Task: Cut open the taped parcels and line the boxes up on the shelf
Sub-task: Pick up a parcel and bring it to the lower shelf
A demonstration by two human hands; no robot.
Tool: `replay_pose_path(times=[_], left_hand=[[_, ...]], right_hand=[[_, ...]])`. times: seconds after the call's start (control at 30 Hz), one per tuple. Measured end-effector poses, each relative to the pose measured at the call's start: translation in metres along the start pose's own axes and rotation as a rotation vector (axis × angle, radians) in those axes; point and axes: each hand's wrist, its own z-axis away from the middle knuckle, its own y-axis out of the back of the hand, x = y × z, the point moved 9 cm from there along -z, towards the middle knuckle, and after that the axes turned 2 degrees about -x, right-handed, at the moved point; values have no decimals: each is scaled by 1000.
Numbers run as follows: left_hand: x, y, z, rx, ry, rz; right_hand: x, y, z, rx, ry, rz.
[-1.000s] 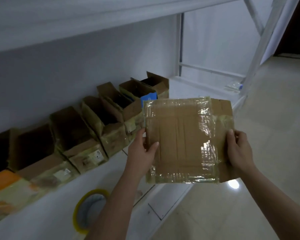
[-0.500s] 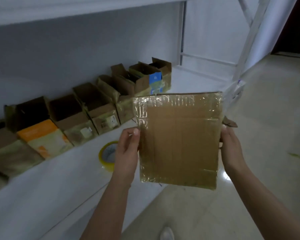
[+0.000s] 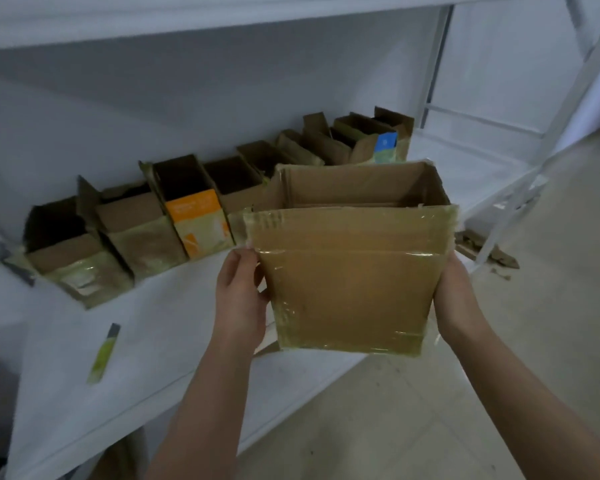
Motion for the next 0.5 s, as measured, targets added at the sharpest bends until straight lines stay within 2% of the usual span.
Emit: replay_pose_path(times=[0.17,0.3,0.43,0.5], left_hand=[[50,54,-30,-75,-18,-17],[83,118,-56,-45,5,29],[94,176,-79,57,48,83],[91,191,-88,34,54,65]], right_hand=[[-33,-99,-4,-138,-69,-178],[-50,-189,-1,-252,-51,-251],[-33,-247,6,-233,-111,-344],[-21,-266,12,-247,-145,-392]])
